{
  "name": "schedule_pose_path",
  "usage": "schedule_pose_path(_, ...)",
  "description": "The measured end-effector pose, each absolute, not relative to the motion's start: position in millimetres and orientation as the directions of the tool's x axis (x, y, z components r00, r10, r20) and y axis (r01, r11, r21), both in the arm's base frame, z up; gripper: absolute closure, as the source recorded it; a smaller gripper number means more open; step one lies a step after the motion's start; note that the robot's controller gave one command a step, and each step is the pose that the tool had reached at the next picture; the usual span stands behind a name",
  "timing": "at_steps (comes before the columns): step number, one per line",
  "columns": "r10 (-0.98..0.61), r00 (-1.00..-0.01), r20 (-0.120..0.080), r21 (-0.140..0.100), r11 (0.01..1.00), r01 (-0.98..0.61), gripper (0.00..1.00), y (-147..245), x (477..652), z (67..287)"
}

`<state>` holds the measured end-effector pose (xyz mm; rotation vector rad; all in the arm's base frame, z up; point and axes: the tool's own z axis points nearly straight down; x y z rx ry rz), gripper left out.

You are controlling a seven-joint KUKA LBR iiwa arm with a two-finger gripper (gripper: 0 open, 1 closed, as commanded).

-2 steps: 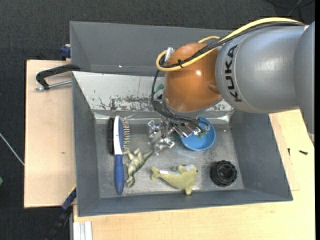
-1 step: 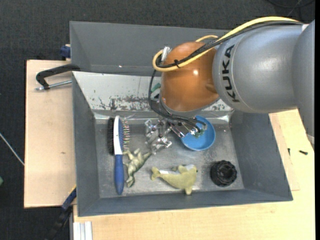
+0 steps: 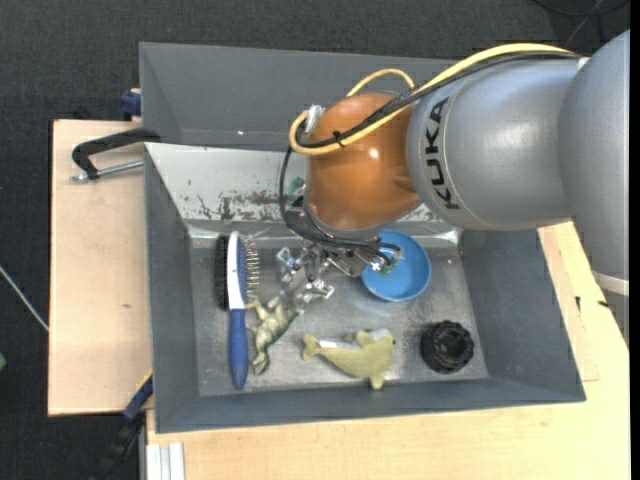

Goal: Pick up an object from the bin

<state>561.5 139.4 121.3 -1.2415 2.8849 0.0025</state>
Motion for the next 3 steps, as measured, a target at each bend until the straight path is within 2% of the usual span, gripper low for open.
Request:
schedule_pose_path(1,-0.725,-0.688,-0.002,0.001,0.688,-0.725,0.0,139.1,561.9,122.0)
schedule_pose_path(2,-0.842,-0.54,-0.001,0.001,0.54,-0.842,0.0,114.5,579.0,75.7)
schedule_pose_path(3,-0.887,-0.461,-0.002,0.0,0.461,-0.887,0.0,117.5,570.2,81.1)
